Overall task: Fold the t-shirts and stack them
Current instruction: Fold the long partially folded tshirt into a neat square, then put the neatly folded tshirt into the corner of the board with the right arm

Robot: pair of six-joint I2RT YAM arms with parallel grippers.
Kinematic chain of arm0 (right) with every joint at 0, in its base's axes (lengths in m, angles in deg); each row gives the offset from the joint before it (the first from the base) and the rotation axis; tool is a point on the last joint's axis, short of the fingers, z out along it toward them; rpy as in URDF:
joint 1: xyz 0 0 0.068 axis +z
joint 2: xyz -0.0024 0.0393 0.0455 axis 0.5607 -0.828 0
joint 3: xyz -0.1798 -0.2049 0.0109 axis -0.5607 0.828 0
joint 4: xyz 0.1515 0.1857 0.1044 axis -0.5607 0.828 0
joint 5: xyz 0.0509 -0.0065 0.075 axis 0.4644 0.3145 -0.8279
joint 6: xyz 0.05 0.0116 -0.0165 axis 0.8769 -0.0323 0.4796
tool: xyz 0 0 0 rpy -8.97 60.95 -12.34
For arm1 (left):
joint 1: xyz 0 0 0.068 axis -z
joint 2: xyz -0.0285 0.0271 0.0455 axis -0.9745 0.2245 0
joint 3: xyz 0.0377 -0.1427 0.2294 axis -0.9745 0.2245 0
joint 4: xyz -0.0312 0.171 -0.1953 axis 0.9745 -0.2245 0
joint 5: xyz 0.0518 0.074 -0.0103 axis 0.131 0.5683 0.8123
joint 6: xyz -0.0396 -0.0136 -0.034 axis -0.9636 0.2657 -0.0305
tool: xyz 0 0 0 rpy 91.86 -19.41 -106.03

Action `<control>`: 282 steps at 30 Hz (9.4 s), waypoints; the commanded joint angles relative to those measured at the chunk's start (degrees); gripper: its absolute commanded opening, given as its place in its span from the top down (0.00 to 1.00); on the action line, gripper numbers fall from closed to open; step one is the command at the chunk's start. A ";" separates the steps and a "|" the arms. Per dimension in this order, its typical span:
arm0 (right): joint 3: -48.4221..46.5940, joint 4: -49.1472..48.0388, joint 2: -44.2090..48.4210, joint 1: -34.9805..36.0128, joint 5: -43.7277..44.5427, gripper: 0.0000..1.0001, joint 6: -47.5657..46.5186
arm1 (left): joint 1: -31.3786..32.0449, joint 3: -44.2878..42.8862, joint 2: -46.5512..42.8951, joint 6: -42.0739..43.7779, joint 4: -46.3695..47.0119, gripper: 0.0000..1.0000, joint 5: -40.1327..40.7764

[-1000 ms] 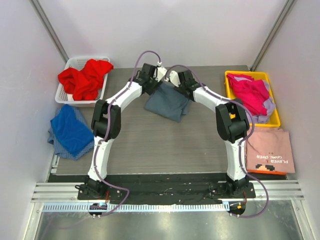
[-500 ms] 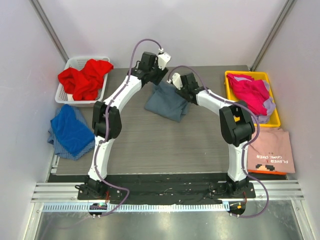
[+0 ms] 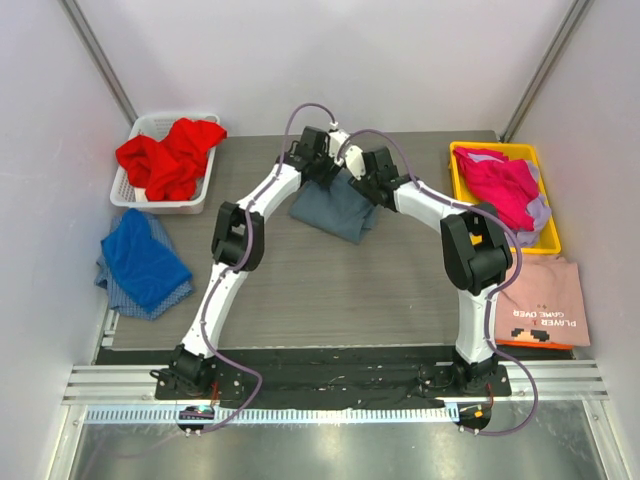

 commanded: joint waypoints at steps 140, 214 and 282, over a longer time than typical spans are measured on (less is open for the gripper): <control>-0.81 -19.87 -16.71 -12.91 -66.66 0.40 66.08 | 3.62 25.32 -14.52 8.56 2.60 0.01 16.17; 5.86 76.20 40.06 -51.40 -16.04 0.99 -5.46 | 3.71 43.34 -46.96 10.23 4.53 0.01 24.17; 0.95 49.75 48.32 -59.78 -26.14 0.00 -6.11 | 6.08 56.87 -59.78 0.57 3.14 0.00 27.51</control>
